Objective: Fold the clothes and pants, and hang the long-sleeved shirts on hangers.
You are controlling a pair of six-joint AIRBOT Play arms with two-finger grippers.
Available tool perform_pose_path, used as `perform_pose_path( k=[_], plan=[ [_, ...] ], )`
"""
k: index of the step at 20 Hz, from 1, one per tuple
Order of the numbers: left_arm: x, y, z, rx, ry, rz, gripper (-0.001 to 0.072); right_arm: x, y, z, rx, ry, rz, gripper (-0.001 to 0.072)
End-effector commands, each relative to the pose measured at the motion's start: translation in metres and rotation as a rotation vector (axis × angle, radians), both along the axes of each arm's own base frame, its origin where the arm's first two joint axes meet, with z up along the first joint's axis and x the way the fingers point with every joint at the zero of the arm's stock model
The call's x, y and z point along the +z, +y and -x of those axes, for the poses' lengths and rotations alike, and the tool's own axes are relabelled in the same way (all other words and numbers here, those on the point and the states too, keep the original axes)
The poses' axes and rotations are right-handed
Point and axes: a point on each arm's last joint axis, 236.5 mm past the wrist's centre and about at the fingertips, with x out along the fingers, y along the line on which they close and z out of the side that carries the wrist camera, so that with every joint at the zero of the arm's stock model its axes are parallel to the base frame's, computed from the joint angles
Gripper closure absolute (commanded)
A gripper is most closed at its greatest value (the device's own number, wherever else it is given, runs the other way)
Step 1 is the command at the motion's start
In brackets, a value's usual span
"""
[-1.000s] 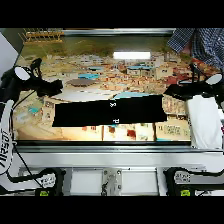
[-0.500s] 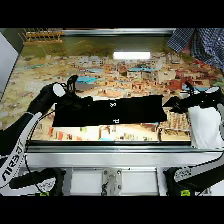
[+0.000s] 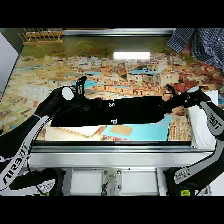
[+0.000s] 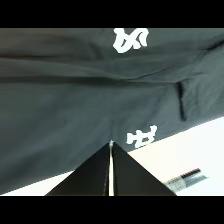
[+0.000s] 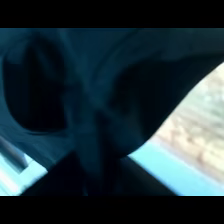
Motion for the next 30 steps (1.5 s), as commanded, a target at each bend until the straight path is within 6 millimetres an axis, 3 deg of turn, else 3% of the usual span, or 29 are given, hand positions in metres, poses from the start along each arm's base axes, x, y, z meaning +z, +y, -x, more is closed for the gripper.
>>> perform_pose_path(
  k=[1,6,11,14,18,23,27,30],
  plan=[
    [0.0,-0.002,0.0,-0.001,-0.001,0.004,0.07,0.005,0.01,-0.005,-0.04,0.024,-0.012,0.069],
    [0.0,-0.002,0.001,-0.002,0.001,0.003,0.07,0.028,-0.016,-0.001,-0.062,0.002,0.091,0.069],
    [-0.001,-0.004,-0.006,0.02,-0.013,0.009,0.07,0.061,-0.064,0.043,0.027,0.05,0.327,0.069],
    [-0.02,-0.021,-0.003,0.043,0.048,0.054,0.07,0.094,-0.079,0.052,0.009,0.042,0.425,0.069],
    [-0.051,-0.06,0.005,0.006,0.084,0.073,0.07,0.152,-0.065,0.044,0.016,-0.056,0.452,0.069],
    [-0.062,-0.127,-0.001,-0.123,0.072,0.081,0.0701,0.218,-0.015,0.029,0.089,-0.225,0.472,0.0691],
    [-0.071,-0.169,-0.004,-0.198,0.068,0.092,0.07,0.252,0.03,0.027,0.155,-0.311,0.462,0.069],
    [-0.076,-0.187,-0.006,-0.235,0.073,0.097,0.07,0.266,0.057,0.029,0.2,-0.359,0.45,0.069]
  ],
)
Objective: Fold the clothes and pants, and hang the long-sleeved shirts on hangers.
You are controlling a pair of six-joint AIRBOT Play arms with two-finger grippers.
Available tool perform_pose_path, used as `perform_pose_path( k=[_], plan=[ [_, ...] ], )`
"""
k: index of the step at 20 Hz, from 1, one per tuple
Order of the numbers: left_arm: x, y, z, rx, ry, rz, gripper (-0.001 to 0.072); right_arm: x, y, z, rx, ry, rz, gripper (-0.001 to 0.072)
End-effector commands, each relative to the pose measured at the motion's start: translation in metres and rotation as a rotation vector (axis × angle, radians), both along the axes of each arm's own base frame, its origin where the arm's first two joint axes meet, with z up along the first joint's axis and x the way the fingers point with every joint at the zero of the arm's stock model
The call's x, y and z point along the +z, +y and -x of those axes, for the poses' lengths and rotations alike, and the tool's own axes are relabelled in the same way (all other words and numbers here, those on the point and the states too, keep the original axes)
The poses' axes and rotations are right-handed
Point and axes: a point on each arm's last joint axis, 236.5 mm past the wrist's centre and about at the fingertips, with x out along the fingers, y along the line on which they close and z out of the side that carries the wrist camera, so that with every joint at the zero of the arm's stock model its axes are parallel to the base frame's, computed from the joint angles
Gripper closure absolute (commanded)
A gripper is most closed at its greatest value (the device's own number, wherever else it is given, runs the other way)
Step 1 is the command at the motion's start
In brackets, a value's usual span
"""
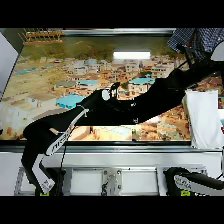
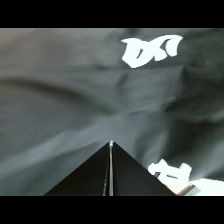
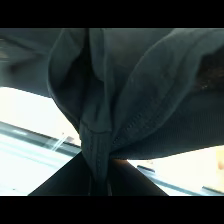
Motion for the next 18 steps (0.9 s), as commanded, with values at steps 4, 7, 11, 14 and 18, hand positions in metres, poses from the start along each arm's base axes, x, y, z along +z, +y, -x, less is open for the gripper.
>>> perform_pose_path(
  k=[4,7,11,14,18],
  plan=[
    [-0.014,-0.027,0.001,-0.071,0.031,0.001,0.07,0.022,0.047,0.008,0.076,-0.042,-0.015,0.0691],
    [-0.011,-0.021,-0.002,-0.069,0.038,-0.003,0.07,0.025,0.06,0.008,0.099,-0.056,-0.045,0.069],
    [0.019,0.008,-0.029,-0.029,-0.002,0.009,0.07,0.031,0.076,0.007,0.118,-0.073,-0.102,0.069],
    [0.058,0.045,-0.059,0.005,-0.069,0.033,0.07,0.036,0.089,0.003,0.127,-0.092,-0.153,0.069],
    [0.113,0.11,-0.092,0.069,-0.156,0.052,0.07,0.039,0.111,0.002,0.145,-0.077,-0.248,0.069]
  ],
)
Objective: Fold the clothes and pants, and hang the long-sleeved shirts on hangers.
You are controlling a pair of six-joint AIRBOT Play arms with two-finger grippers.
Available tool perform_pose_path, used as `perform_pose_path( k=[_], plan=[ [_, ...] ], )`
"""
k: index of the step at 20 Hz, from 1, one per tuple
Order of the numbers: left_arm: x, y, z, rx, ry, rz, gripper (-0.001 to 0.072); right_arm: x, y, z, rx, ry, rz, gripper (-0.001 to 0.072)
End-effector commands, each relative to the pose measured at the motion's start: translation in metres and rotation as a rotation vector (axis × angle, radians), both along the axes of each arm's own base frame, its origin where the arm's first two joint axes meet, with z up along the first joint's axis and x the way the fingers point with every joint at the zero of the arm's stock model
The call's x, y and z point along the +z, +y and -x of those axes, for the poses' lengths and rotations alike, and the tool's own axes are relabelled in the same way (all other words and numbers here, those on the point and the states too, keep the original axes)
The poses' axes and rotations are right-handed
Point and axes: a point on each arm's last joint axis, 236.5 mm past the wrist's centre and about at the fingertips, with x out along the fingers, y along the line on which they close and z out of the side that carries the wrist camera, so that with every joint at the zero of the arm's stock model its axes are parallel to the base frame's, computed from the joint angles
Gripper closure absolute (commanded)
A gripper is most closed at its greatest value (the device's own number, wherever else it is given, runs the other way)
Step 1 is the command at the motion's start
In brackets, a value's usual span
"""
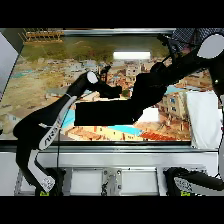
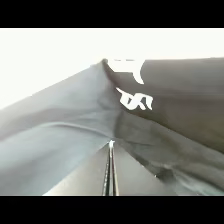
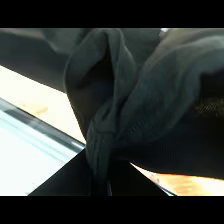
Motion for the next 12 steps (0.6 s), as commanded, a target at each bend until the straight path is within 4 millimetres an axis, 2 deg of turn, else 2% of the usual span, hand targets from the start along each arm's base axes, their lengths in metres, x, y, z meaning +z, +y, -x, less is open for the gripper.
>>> perform_pose_path(
  k=[1,4,6,9,12],
  plan=[
    [0.049,0.062,-0.025,0.058,-0.074,0.012,0.07,0.004,0.023,-0.003,0.023,0.008,-0.092,0.0691],
    [0.088,0.116,-0.042,0.143,-0.142,0.018,0.07,0.0,0.044,-0.007,0.046,-0.007,-0.111,0.069],
    [0.106,0.152,-0.047,0.189,-0.184,-0.021,0.07,-0.005,0.064,-0.008,0.075,-0.014,-0.12,0.069],
    [0.121,0.199,-0.045,0.236,-0.209,-0.089,0.07,-0.021,0.1,-0.005,0.128,-0.007,-0.127,0.069],
    [0.133,0.235,-0.039,0.276,-0.223,-0.14,0.07,-0.044,0.142,-0.002,0.177,-0.004,-0.137,0.069]
  ],
)
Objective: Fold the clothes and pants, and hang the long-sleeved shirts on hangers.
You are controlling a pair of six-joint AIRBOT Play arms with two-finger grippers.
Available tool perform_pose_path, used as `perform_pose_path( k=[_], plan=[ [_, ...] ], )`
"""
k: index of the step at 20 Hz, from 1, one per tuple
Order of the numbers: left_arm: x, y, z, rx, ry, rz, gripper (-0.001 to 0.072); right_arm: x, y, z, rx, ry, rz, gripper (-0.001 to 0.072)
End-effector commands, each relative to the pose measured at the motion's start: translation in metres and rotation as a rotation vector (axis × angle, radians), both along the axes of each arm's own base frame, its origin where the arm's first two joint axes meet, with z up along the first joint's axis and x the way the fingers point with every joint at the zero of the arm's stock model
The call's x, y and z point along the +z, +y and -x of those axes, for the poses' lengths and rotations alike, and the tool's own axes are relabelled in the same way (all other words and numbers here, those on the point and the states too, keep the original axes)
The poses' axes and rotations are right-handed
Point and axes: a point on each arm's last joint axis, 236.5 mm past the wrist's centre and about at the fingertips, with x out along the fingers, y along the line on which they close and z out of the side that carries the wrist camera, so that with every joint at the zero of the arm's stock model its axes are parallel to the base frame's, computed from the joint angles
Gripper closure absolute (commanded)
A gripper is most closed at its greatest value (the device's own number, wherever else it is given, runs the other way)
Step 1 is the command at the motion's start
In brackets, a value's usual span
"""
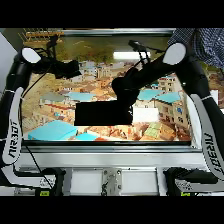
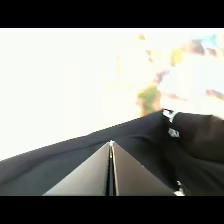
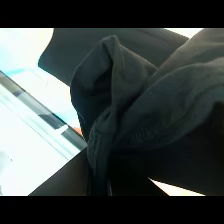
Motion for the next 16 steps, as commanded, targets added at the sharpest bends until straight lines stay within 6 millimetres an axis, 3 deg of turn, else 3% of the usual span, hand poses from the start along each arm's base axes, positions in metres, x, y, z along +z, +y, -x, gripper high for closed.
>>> perform_pose_path(
  k=[1,7,8,9,10,11,13,16],
  plan=[
    [0.016,0.046,0.008,0.057,-0.014,-0.061,0.07,-0.025,0.054,0.002,0.051,-0.013,-0.025,0.069],
    [0.037,0.079,0.015,0.112,-0.037,-0.065,0.07,-0.104,0.164,0.004,0.084,-0.067,-0.07,0.0673],
    [0.037,0.079,0.017,0.111,-0.034,-0.064,0.07,-0.118,0.187,0.001,0.069,-0.096,-0.097,0.0509],
    [0.036,0.079,0.018,0.107,-0.027,-0.065,0.07,-0.128,0.212,0.001,0.043,-0.114,-0.146,0.0247],
    [0.036,0.078,0.019,0.105,-0.024,-0.065,0.07,-0.132,0.234,0.004,0.031,-0.133,-0.202,0.0067],
    [0.035,0.078,0.019,0.105,-0.025,-0.065,0.07,-0.129,0.252,0.007,0.035,-0.156,-0.251,0.0006],
    [0.036,0.078,0.019,0.104,-0.025,-0.066,0.07,-0.111,0.257,0.012,0.098,-0.204,-0.272,0.0006],
    [0.035,0.083,0.019,0.105,-0.024,-0.072,0.07,-0.084,0.219,-0.001,0.142,-0.254,-0.206,0.0007]
  ],
)
